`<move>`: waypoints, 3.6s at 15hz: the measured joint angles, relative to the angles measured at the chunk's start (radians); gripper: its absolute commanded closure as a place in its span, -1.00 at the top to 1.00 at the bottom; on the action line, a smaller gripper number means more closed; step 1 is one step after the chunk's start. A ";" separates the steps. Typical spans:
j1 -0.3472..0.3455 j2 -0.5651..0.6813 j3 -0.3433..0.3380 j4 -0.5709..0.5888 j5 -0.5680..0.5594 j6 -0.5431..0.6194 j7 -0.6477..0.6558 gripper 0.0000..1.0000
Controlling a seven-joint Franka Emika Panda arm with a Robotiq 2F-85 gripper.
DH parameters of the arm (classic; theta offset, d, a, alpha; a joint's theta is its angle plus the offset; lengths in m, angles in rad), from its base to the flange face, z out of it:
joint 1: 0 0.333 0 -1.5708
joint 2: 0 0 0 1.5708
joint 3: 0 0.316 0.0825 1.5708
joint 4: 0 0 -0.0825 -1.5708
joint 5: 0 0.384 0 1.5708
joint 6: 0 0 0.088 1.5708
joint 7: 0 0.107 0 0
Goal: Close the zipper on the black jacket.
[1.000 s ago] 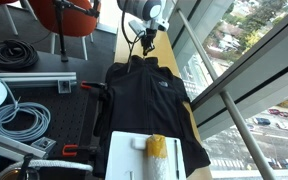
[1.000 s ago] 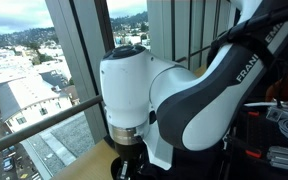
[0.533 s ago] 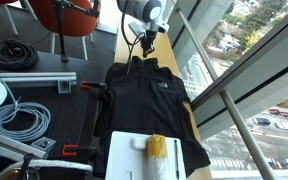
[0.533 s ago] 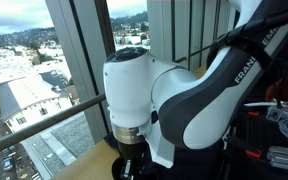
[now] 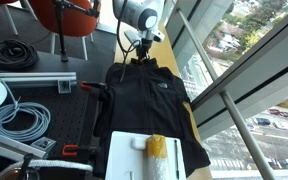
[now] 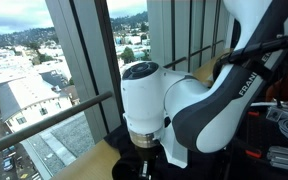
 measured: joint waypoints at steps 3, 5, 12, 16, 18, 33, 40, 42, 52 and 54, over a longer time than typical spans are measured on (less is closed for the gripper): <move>-0.011 -0.002 -0.004 0.000 0.000 0.000 -0.004 -0.96; -0.019 -0.003 -0.007 0.000 0.000 0.000 -0.006 -0.96; -0.038 -0.002 -0.010 -0.008 0.000 0.000 -0.006 -0.07; -0.047 -0.008 -0.016 -0.013 0.000 0.000 -0.007 0.52; -0.055 -0.026 -0.016 -0.025 0.000 0.000 -0.007 0.82; -0.230 -0.412 -0.031 -0.220 -0.050 -0.187 -0.009 1.00; -0.337 -0.558 0.047 -0.253 -0.050 -0.303 -0.010 1.00; -0.362 -0.599 0.065 -0.281 -0.049 -0.310 -0.010 1.00; -0.463 -0.776 0.129 -0.431 0.087 -0.315 -0.123 1.00; -0.465 -0.785 0.129 -0.438 0.087 -0.315 -0.128 1.00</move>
